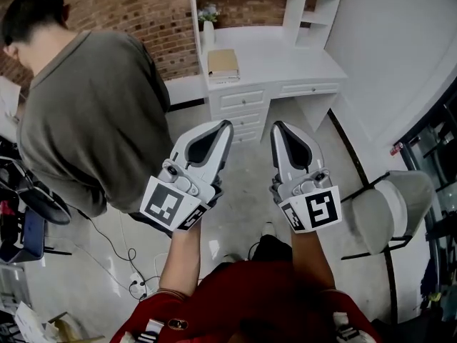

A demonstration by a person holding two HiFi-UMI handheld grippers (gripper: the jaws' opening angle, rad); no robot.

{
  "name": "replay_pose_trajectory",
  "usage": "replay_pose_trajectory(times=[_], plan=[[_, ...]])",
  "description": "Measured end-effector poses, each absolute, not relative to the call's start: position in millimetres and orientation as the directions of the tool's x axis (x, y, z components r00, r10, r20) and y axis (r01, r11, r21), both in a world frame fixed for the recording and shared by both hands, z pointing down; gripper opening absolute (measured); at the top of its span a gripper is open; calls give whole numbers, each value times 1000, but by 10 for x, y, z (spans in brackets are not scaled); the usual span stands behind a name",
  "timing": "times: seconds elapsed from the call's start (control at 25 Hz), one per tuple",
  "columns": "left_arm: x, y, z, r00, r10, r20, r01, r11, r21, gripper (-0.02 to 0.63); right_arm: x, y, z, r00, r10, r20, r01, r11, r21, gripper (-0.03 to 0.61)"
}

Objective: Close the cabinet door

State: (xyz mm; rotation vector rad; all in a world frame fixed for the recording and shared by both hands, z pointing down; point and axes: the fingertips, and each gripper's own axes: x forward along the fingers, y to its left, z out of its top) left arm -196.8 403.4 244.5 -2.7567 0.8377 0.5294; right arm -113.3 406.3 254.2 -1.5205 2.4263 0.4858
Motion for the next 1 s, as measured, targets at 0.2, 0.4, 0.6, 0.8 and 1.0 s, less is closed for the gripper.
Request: replay_pose_trajectory(times=[0.2, 0.4, 0.6, 0.8, 1.0], plan=[[-1951, 3613, 2460, 768, -504, -396, -579, -810, -90, 2, -1132, 3646, 2571, -454, -810, -370, -890, 425, 162, 12], [-1796, 2967, 2375, 756, -528, -387, -608, -785, -118, 2, -930, 2980, 2491, -469, -782, -410, -881, 449, 150, 12], [-1653, 2163, 2266, 719, -579, -385, -665, -733, -140, 2, -745, 2212, 2399, -503, -745, -438, -860, 481, 169, 12], [-1483, 1358, 2150, 672, -629, -390, -721, -677, -151, 2, -491, 1455, 2312, -547, -703, -454, -829, 531, 177, 12], [-1454, 723, 2095, 625, -671, -398, -764, -630, -138, 21, -367, 860, 2353, -595, -671, -442, -793, 581, 185, 12]])
